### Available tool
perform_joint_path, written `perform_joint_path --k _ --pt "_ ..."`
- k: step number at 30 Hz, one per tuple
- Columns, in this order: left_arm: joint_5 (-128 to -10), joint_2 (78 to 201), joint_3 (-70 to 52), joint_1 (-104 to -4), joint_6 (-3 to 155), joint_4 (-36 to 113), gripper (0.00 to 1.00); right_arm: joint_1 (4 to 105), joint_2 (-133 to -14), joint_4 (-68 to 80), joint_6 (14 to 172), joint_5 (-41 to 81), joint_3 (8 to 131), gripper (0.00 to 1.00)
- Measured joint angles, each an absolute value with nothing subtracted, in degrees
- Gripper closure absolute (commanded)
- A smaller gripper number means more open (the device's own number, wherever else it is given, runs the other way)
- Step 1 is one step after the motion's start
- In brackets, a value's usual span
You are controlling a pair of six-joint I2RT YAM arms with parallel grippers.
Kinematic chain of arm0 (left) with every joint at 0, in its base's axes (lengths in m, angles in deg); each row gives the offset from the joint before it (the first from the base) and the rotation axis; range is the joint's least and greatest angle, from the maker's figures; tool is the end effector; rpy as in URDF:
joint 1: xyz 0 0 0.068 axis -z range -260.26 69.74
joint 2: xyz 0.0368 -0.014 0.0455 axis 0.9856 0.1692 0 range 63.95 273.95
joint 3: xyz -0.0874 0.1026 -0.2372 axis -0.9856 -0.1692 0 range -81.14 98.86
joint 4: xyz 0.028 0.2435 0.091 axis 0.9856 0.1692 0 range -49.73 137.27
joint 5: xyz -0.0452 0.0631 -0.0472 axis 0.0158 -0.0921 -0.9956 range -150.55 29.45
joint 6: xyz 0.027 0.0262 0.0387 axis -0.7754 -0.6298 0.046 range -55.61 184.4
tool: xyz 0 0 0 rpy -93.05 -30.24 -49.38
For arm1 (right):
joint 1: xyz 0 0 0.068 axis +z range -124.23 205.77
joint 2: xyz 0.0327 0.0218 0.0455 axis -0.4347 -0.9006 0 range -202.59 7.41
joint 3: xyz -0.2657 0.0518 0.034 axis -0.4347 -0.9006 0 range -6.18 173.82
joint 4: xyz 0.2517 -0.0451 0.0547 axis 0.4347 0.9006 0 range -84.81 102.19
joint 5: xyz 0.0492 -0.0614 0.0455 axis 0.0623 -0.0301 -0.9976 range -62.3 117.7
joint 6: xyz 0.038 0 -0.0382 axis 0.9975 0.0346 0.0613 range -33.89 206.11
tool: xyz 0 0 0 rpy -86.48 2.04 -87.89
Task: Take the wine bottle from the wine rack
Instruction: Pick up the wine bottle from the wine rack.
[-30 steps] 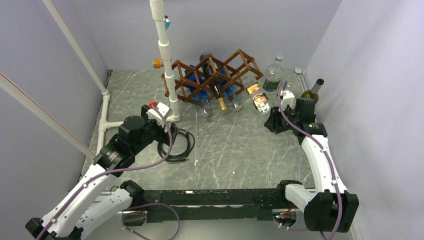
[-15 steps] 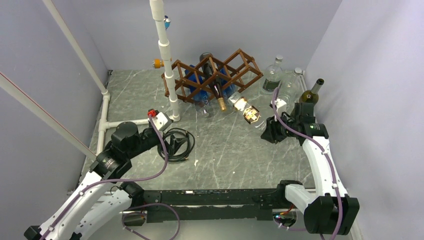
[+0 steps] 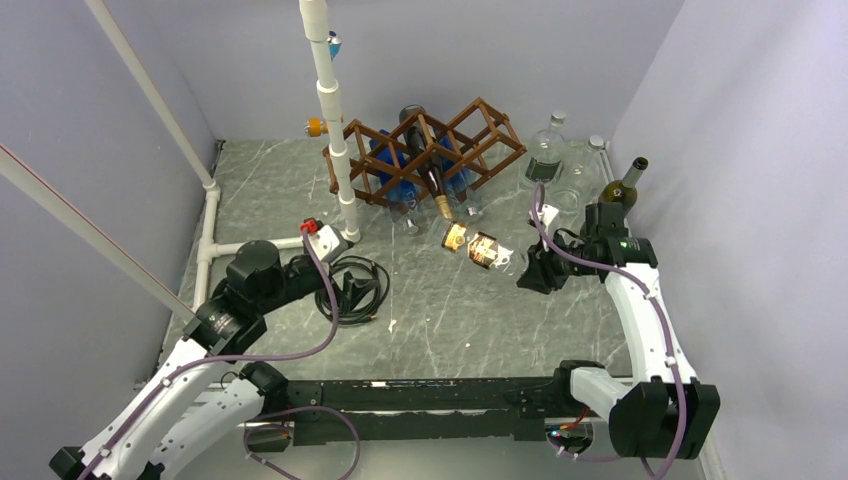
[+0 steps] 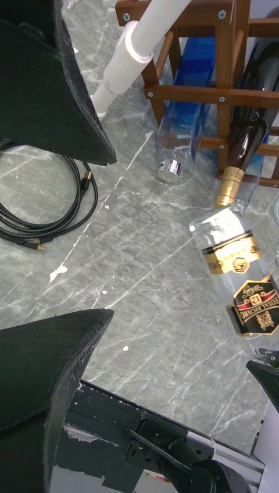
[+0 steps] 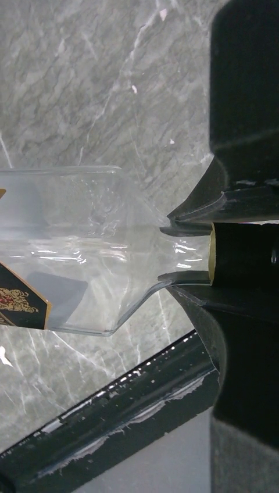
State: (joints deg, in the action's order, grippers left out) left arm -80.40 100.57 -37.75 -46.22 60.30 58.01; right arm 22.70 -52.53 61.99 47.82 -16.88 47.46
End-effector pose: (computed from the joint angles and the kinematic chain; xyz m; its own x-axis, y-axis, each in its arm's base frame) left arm 0.1174 -0.0939 0.3389 -0.0999 0.1486 -0.9838 0.8120 0.5837 0.0057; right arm 0.1839 0.0150 0.2861 -0.5260 -0.4139 -0.7430 -0.7708 0.6012 0.2108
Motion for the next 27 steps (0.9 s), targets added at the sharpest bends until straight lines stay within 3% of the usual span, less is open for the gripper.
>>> perform_joint_path --k 11,27 --pt "-84.88 104.63 -37.75 -46.22 60.58 57.4 0.01 28.53 -59.42 65.68 38.14 -19.87 50.55 1.0" --pt "-90.61 114.71 -39.08 -44.56 65.19 50.93 0.01 40.01 -62.59 63.3 36.37 -19.15 50.85 1.0"
